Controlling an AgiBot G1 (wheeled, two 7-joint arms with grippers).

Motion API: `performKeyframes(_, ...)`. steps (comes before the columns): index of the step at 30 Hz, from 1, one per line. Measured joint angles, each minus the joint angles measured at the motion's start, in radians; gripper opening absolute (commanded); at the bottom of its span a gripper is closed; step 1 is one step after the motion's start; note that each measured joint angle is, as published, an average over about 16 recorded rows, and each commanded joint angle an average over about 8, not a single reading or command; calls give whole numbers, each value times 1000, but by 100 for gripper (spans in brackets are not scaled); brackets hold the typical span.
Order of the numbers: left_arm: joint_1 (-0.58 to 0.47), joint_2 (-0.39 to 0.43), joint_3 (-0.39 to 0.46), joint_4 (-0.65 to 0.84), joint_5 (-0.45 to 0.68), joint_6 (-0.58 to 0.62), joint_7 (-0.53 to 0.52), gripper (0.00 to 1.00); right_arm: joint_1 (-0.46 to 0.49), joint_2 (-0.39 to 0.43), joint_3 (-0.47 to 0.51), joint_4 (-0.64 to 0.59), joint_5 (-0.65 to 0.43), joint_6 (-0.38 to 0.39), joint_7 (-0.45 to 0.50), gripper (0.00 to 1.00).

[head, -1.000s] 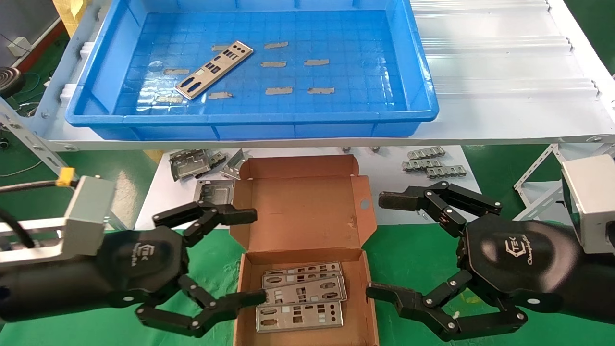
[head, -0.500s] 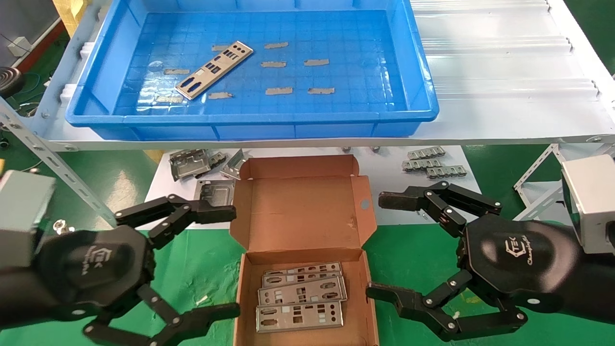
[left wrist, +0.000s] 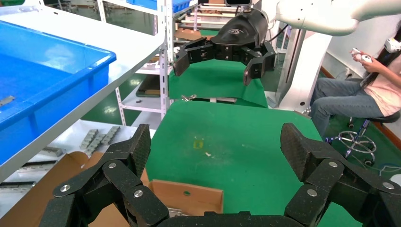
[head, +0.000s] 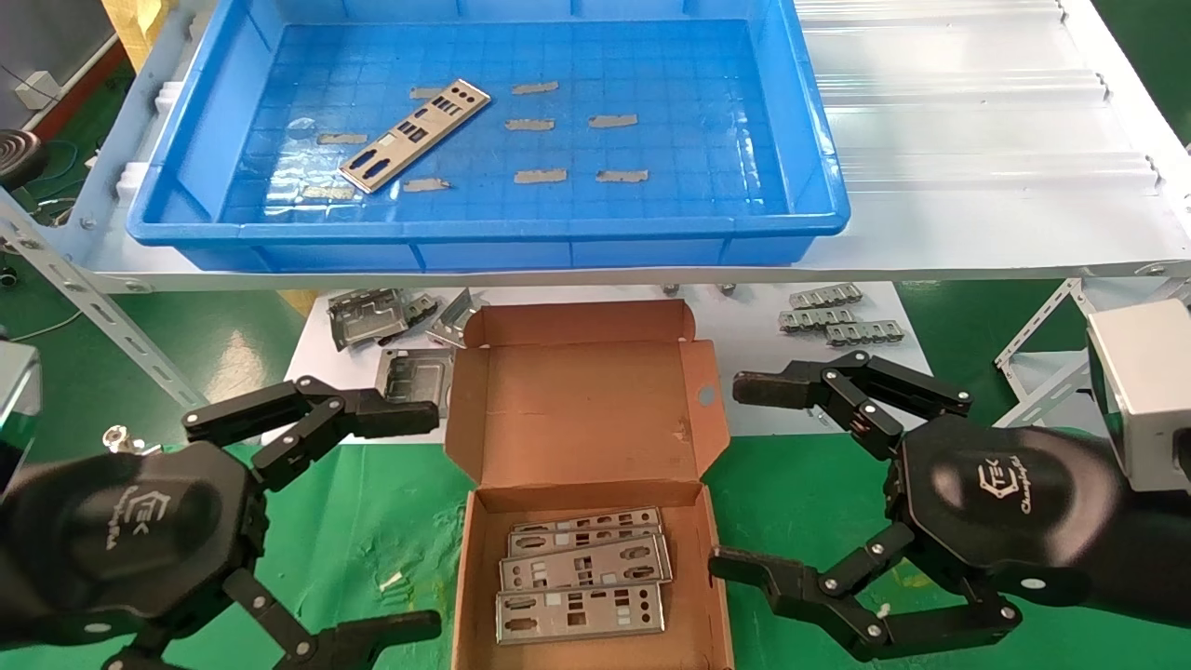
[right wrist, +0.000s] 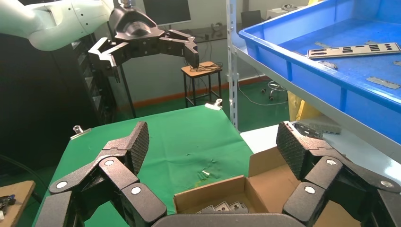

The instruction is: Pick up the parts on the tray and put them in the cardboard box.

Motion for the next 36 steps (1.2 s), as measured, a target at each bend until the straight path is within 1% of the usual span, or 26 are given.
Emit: performKeyframes(36,-4,11,8,15,9,-1,5,100,0,0,0,0,0,0,0,100)
